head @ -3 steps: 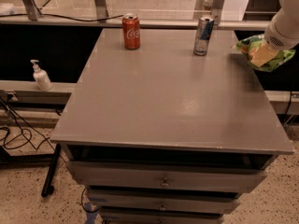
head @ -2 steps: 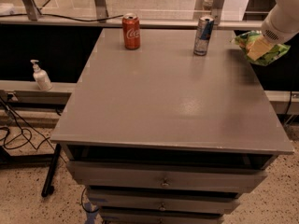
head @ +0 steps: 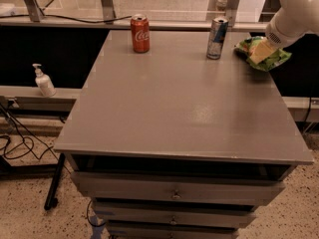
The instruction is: Move green rice chip bag near redbull can
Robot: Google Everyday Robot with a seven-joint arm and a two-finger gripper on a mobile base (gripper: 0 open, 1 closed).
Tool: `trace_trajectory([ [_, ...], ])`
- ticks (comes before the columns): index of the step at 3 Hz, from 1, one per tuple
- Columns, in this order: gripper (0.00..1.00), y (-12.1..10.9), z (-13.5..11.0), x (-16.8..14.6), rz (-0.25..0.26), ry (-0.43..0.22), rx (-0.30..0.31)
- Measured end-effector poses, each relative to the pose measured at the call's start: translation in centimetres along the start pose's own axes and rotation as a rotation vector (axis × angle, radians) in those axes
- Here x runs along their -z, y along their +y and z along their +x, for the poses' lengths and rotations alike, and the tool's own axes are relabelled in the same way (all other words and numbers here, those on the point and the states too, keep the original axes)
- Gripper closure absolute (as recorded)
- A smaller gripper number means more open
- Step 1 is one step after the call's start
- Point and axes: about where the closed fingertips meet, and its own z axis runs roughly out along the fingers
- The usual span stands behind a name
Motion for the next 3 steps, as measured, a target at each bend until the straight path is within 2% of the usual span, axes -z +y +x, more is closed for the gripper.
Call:
trace_trajectory([
  [3, 1.00, 3.7, -3.2, -2.5, -0.101, -0.066, -0.043],
])
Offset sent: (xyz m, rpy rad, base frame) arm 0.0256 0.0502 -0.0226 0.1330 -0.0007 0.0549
